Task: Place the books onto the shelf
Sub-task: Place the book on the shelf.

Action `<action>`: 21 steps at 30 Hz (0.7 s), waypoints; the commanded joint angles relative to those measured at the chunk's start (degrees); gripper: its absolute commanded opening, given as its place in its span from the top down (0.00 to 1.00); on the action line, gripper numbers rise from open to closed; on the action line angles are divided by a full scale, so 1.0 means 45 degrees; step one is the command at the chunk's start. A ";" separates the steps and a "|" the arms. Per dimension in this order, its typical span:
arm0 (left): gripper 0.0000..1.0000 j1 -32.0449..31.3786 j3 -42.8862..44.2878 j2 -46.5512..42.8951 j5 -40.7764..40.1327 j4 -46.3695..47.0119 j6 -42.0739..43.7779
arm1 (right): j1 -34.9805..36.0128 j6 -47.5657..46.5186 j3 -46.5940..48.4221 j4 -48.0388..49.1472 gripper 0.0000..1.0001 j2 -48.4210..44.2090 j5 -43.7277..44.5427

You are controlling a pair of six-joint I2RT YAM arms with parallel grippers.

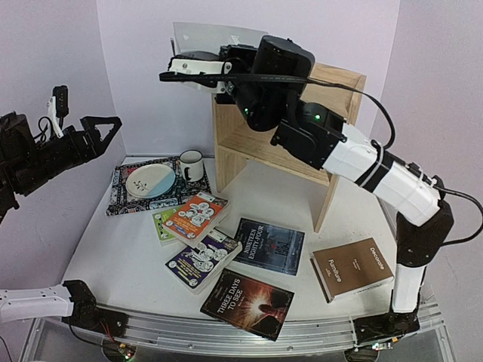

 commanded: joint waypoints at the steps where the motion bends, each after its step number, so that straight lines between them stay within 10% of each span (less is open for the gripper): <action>1: 0.01 0.0041 -0.0185 -0.0049 -0.0076 0.0121 -0.0206 | -0.1055 -0.1102 0.1079 0.0953 0.90 0.0367 0.1715; 21: 0.01 0.0041 -0.0666 -0.0012 0.0214 0.0121 -0.0381 | -0.3145 -0.0950 0.0319 0.0984 0.90 0.0516 0.6363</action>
